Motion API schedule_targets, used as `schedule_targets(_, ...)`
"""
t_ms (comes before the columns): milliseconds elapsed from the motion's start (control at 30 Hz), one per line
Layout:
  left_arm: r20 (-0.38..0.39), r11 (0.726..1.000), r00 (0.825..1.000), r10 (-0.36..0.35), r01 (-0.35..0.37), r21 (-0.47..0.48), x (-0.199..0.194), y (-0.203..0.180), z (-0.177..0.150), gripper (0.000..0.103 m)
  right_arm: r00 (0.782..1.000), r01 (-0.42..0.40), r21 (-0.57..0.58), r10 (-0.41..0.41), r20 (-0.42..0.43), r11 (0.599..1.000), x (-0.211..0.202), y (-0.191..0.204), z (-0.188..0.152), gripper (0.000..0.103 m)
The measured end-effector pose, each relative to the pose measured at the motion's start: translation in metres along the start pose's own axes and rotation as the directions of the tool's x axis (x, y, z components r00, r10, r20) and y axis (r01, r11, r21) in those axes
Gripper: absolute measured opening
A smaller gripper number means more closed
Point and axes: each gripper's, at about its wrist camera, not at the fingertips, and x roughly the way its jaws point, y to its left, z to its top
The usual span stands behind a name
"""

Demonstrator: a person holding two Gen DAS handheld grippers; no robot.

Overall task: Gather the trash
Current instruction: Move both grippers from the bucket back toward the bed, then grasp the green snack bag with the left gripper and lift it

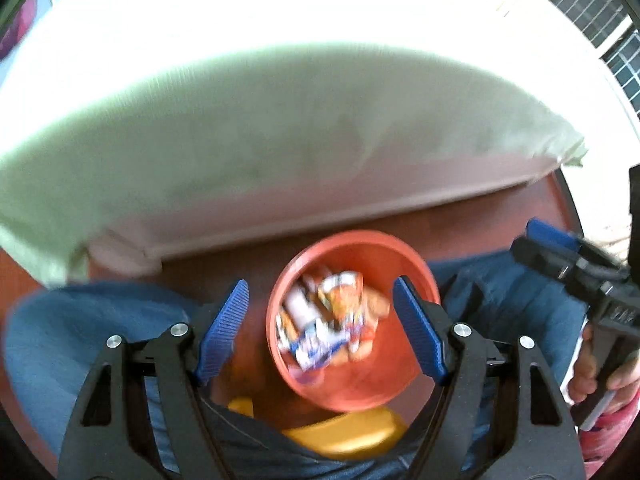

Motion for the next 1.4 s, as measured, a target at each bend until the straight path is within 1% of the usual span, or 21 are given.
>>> schedule_targets(33,0.046,1.0,0.999,0.003,-0.003,0.008,-0.013,0.0,0.009,0.082,1.0,0.0,-0.01,0.0,0.021,1.0,-0.005,0.002,0.003,0.087)
schedule_targets(133,0.139,1.0,0.99,0.0,-0.003,0.021,-0.04,0.002,0.037,0.083,0.997,0.007,-0.041,-0.003,0.082,0.999,-0.018,0.009,0.012,0.089)
schedule_targets(200,0.163,1.0,0.986,-0.021,0.02,0.011,-0.049,0.006,0.059,0.084,0.993,0.008,-0.061,-0.001,0.117,0.998,-0.025,0.012,0.016,0.089)
schedule_targets(267,0.186,0.999,0.982,-0.037,0.043,-0.026,-0.056,0.014,0.089,0.084,0.99,0.01,-0.074,0.001,0.14,0.997,-0.028,0.014,0.019,0.09)
schedule_targets(333,0.199,0.993,0.977,-0.07,0.088,-0.08,-0.058,0.025,0.122,0.085,0.989,0.012,-0.083,0.001,0.147,0.996,-0.029,0.015,0.02,0.09)
schedule_targets(433,0.232,0.97,0.966,-0.118,0.162,-0.181,-0.058,0.04,0.176,0.085,0.988,0.024,-0.092,-0.009,0.153,0.996,-0.026,0.014,0.021,0.09)
schedule_targets(533,0.262,0.946,0.958,-0.116,0.187,-0.264,-0.05,0.054,0.233,0.085,0.989,0.026,-0.094,-0.012,0.15,0.995,-0.021,0.013,0.022,0.09)
schedule_targets(600,0.275,0.934,0.957,-0.096,0.182,-0.307,-0.042,0.059,0.262,0.085,0.989,0.032,-0.096,-0.018,0.148,0.995,-0.019,0.012,0.022,0.09)
schedule_targets(667,0.276,0.909,0.957,-0.088,0.191,-0.371,-0.03,0.072,0.294,0.085,0.989,0.045,-0.105,-0.029,0.146,0.993,-0.016,0.011,0.023,0.09)
schedule_targets(767,0.251,0.855,0.961,-0.116,0.226,-0.467,-0.003,0.091,0.329,0.085,0.988,0.066,-0.117,-0.048,0.149,0.991,-0.015,0.009,0.025,0.09)
schedule_targets(833,0.245,0.8,0.96,-0.134,0.251,-0.545,0.014,0.105,0.347,0.085,0.987,0.074,-0.118,-0.056,0.151,0.99,-0.014,0.008,0.025,0.09)
schedule_targets(900,0.248,0.76,0.957,-0.153,0.274,-0.59,0.025,0.114,0.362,0.085,0.987,0.071,-0.121,-0.053,0.15,0.99,-0.013,0.008,0.026,0.09)
schedule_targets(933,0.244,0.746,0.958,-0.152,0.273,-0.607,0.032,0.117,0.37,0.085,0.987,0.073,-0.122,-0.054,0.149,0.99,-0.012,0.008,0.026,0.09)
schedule_targets(967,0.235,0.742,0.96,-0.148,0.266,-0.616,0.038,0.119,0.376,0.085,0.988,0.073,-0.125,-0.055,0.147,0.989,-0.011,0.008,0.027,0.09)
schedule_targets(1000,0.225,0.742,0.963,-0.151,0.261,-0.618,0.043,0.119,0.38,0.084,0.988,0.076,-0.129,-0.057,0.142,0.989,-0.009,0.009,0.027,0.09)
schedule_targets(1067,0.218,0.747,0.967,-0.133,0.243,-0.62,0.045,0.117,0.381,0.062,0.989,0.079,-0.131,-0.061,0.136,0.988,-0.007,0.008,0.026,0.09)
schedule_targets(1133,0.226,0.758,0.966,-0.124,0.239,-0.607,0.042,0.116,0.379,0.056,0.99,0.076,-0.129,-0.059,0.131,0.989,-0.006,0.008,0.027,0.09)
schedule_targets(1233,0.229,0.791,0.969,-0.089,0.208,-0.576,0.035,0.114,0.375,0.05,0.991,0.065,-0.121,-0.049,0.127,0.991,-0.005,0.006,0.028,0.09)
schedule_targets(1300,0.25,0.798,0.963,-0.103,0.23,-0.557,0.025,0.114,0.369,0.049,0.991,0.061,-0.12,-0.045,0.129,0.991,-0.005,0.006,0.03,0.09)
schedule_targets(1333,0.262,0.812,0.96,-0.098,0.23,-0.536,0.016,0.113,0.365,0.049,0.99,0.061,-0.122,-0.045,0.134,0.991,-0.006,0.007,0.03,0.09)
schedule_targets(1400,0.279,0.83,0.956,-0.094,0.23,-0.508,0.006,0.112,0.36,0.049,0.989,0.056,-0.128,-0.037,0.145,0.99,-0.009,0.009,0.032,0.09)
